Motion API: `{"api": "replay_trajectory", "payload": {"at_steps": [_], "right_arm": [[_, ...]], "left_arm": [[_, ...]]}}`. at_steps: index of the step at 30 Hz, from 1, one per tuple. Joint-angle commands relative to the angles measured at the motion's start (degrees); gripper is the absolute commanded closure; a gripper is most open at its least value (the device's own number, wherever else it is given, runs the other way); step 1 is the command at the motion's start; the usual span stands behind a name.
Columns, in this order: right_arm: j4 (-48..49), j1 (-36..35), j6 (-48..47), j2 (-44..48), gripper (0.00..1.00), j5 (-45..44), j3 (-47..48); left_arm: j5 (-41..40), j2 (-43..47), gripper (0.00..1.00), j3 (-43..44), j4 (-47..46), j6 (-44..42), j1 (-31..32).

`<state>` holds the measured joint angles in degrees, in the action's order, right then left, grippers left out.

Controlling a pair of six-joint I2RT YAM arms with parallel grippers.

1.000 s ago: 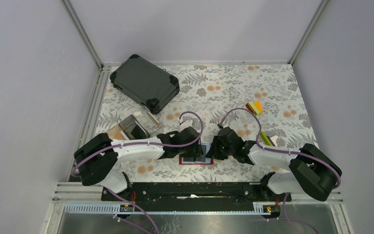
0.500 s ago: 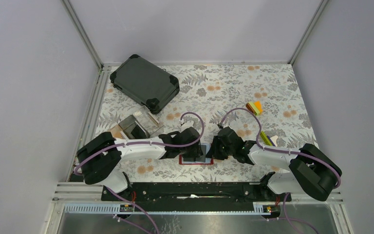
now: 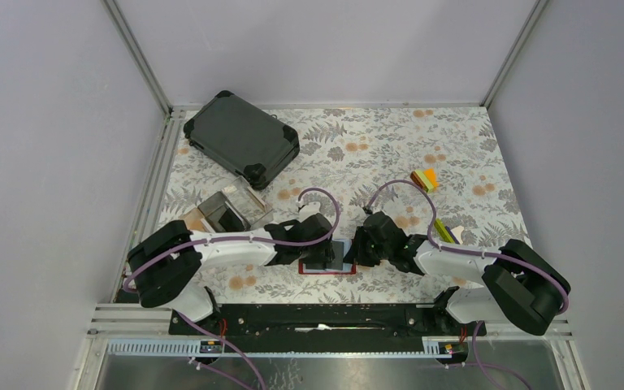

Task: Put the credit cards into the card holder
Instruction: Insert the credit card into the card holder.

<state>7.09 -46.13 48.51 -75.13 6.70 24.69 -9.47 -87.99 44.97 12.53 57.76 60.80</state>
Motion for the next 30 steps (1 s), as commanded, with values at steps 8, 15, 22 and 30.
{"api": "replay_trajectory", "payload": {"at_steps": [8,15,22,30], "right_arm": [[5.18,-0.62,1.94,-1.08,0.82,1.82,-0.87],[7.54,-0.64,3.22,-1.24,0.82,2.65,-1.17],[8.69,-0.63,4.93,1.43,0.82,2.93,-2.37],[10.19,-0.63,5.79,5.16,0.8,2.37,-3.29]], "left_arm": [[2.75,-0.03,0.58,-2.08,-5.61,-0.18,0.24],[4.2,-0.64,0.69,-2.43,-7.47,-0.16,0.18],[4.95,0.15,0.71,-3.82,-8.82,0.22,-0.69],[6.4,1.74,0.73,-6.02,-10.95,1.17,-1.97]]}}
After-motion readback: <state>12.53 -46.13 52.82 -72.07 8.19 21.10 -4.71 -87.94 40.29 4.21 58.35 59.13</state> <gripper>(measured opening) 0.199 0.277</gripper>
